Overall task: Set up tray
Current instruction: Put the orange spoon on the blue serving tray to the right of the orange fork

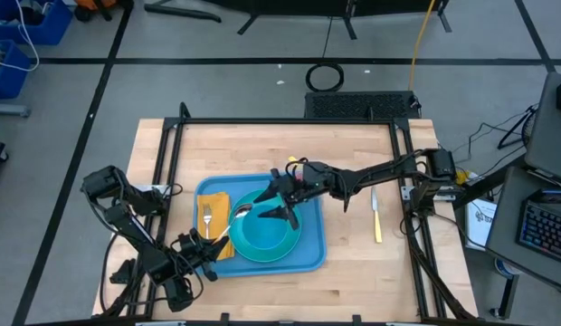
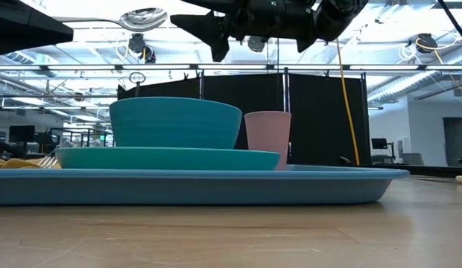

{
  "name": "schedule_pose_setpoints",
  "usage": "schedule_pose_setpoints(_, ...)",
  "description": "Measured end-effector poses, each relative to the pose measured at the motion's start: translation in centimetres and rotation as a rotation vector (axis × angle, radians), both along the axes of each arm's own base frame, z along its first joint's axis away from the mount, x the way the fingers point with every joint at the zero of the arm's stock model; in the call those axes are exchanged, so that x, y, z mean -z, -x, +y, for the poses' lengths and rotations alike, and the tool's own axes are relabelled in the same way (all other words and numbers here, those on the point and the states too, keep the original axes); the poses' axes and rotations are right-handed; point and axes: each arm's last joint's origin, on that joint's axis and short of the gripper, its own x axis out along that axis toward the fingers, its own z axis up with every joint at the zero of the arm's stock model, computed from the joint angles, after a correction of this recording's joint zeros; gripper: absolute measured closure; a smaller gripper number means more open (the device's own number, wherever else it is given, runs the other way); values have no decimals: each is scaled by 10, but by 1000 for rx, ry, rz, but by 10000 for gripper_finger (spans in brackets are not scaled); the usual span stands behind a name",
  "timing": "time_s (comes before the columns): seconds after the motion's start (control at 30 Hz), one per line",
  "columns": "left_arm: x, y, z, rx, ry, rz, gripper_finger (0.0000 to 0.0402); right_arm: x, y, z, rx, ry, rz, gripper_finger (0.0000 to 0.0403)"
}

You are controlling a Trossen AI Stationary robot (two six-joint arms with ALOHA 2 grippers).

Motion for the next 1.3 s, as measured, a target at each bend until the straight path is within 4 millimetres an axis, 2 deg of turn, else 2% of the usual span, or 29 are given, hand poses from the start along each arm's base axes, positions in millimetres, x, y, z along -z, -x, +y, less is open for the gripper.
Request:
schedule_pose_setpoints(0.13, 0, -1, 1, -5, 0, 0, 401, -1, -3, -1, 50, -22, 38, 189)
schedule_pose_setpoints(0.5, 0, -1, 1, -7, -4, 2, 401, 12, -23, -1, 26, -22, 48, 189)
schedule_pose_setpoints(0.8, 0, -1, 1, -7, -12, 7, 401, 7, -25, -1, 23, -10, -2, 211)
schedule_pose_setpoints(1.07, 0, -2, 1, -7, -10, 6, 401, 7, -25, -1, 22, 18, -10, 276)
schedule_pose_setpoints(1.3, 0, -1, 1, -6, -11, 8, 401, 8, -25, 0, 16, 72, -22, 379)
